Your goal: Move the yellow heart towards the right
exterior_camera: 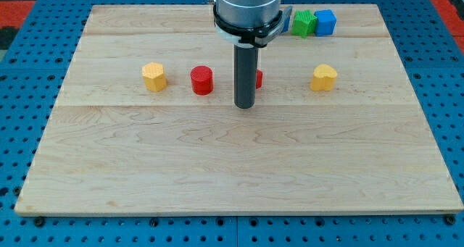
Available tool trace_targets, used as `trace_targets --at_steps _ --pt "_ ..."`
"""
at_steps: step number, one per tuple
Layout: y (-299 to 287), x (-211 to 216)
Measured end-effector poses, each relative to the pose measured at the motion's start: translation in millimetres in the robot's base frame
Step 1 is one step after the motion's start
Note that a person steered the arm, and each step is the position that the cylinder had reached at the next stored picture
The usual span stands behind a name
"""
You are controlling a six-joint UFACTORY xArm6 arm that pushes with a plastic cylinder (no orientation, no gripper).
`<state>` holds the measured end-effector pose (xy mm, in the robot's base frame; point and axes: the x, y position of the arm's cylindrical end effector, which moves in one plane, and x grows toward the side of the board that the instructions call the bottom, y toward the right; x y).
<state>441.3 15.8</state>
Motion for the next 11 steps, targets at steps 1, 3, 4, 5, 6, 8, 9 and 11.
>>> trace_targets --at_steps 1,3,4,5,6,8,9,11 --pt "0 0" --pt "-3 0" --pt "17 26" --pt "16 10" --pt "104 -35" --pt "207 -115" --pt "213 -50" --pt "308 -92"
